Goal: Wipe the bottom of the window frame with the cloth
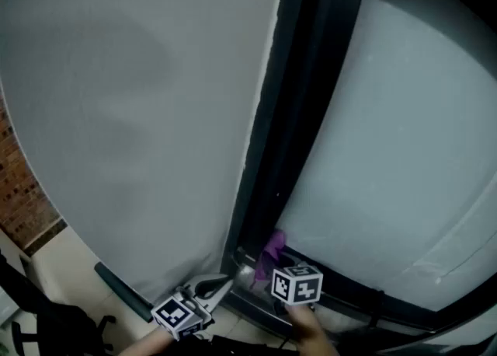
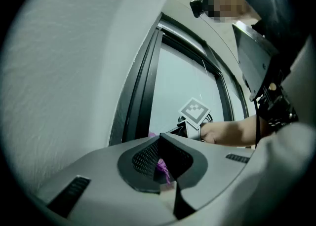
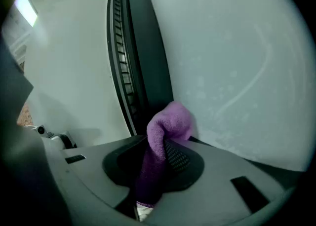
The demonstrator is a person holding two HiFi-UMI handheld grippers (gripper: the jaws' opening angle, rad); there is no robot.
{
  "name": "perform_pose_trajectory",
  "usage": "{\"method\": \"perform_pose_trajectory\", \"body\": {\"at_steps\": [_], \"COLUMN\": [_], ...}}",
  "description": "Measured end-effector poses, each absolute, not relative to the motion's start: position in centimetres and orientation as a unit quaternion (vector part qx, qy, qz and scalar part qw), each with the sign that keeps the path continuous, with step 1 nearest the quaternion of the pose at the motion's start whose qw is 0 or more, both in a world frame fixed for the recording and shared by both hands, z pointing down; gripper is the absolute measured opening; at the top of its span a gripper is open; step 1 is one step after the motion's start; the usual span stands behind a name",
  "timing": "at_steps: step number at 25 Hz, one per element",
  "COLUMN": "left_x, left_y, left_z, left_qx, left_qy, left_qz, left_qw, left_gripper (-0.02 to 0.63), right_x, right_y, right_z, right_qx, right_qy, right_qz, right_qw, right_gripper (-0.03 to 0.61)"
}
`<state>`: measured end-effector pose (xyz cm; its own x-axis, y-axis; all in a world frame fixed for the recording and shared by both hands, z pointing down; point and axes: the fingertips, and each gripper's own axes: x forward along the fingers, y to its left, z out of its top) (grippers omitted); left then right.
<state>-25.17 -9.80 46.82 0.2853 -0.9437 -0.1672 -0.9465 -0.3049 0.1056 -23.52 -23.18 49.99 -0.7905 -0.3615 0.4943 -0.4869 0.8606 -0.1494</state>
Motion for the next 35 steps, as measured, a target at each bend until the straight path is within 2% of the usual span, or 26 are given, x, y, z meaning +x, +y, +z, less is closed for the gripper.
{"method": "perform_pose_trajectory", "body": {"at_steps": [9, 15, 35], "left_x": [-25.1, -24.6, -22.0], "left_y": [-9.4, -9.6, -10.5], "left_z": [46.8, 46.9, 47.5], "left_qx": [-0.809, -0.815, -0.839], "left_qy": [0.58, 0.572, 0.538], "left_qz": [0.098, 0.091, 0.078], "left_qw": [0.003, 0.001, -0.008], "left_gripper": [0.005, 0.005, 0.005], "right_x": [-24.2, -23.4, -16.5], "right_y": [-24.5, -25.0, -25.5], "right_z": [51.0, 51.2, 51.1], "right_qx": [0.22, 0.224, 0.289], "right_qy": [-0.917, -0.911, -0.893], "right_qz": [0.147, 0.215, 0.246], "right_qw": [0.299, 0.272, 0.243], "right_gripper": [0.087, 0.087, 0.087]}}
